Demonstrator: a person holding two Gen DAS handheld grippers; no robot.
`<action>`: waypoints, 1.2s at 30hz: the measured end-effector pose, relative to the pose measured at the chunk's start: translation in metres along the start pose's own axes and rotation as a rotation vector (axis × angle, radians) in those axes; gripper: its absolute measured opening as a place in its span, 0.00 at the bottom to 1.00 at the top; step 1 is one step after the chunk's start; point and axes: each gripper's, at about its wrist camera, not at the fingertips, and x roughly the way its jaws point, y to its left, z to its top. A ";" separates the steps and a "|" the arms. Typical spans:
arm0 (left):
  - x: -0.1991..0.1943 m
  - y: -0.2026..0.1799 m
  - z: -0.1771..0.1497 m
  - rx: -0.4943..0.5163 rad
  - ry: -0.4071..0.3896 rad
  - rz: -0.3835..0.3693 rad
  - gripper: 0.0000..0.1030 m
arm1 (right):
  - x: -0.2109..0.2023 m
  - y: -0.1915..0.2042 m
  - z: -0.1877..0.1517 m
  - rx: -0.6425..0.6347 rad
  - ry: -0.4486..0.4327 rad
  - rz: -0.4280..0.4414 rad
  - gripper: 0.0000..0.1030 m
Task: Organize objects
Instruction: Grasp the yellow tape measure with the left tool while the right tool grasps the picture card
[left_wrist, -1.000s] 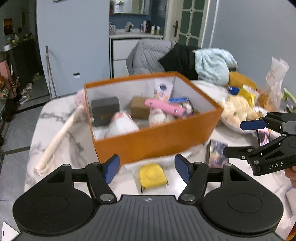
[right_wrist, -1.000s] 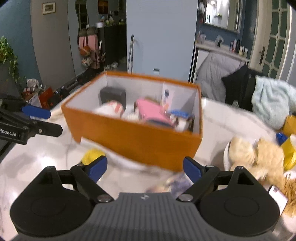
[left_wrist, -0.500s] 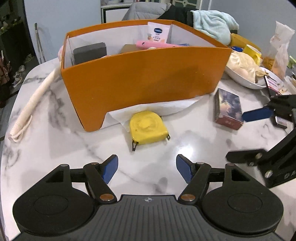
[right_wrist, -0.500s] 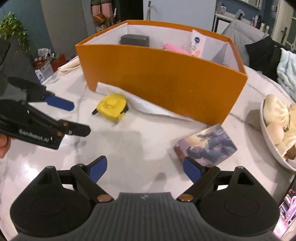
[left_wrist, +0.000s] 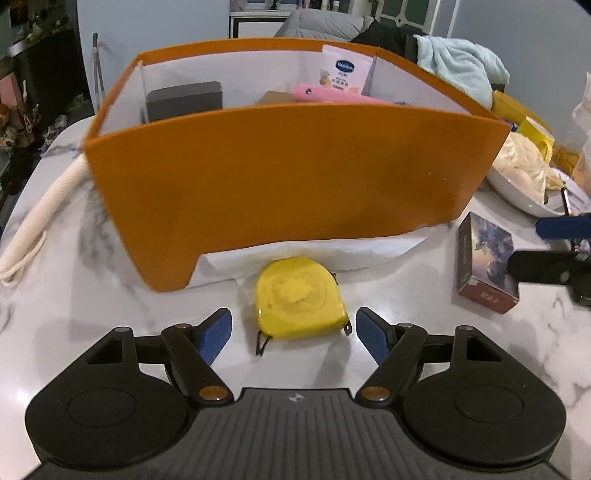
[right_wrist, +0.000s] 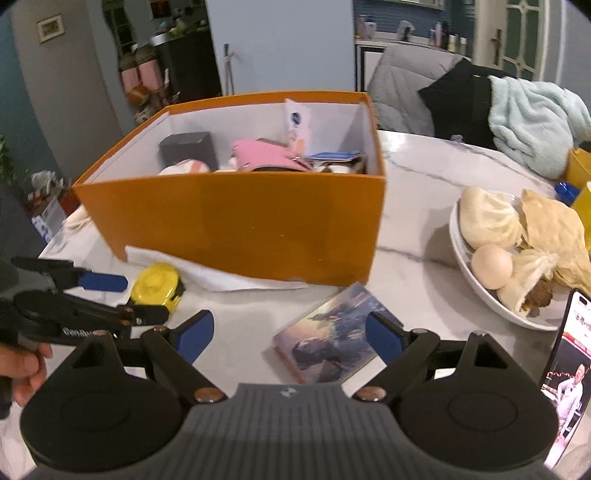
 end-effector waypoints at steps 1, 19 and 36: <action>0.002 -0.001 0.001 0.004 0.002 0.003 0.85 | 0.002 -0.002 0.001 0.011 -0.003 -0.005 0.87; 0.010 -0.002 0.001 0.102 -0.043 0.028 0.79 | 0.049 -0.031 -0.009 0.349 0.068 -0.056 0.90; -0.015 0.001 -0.019 0.211 0.018 -0.047 0.61 | 0.057 0.022 -0.015 -0.066 0.154 0.012 0.66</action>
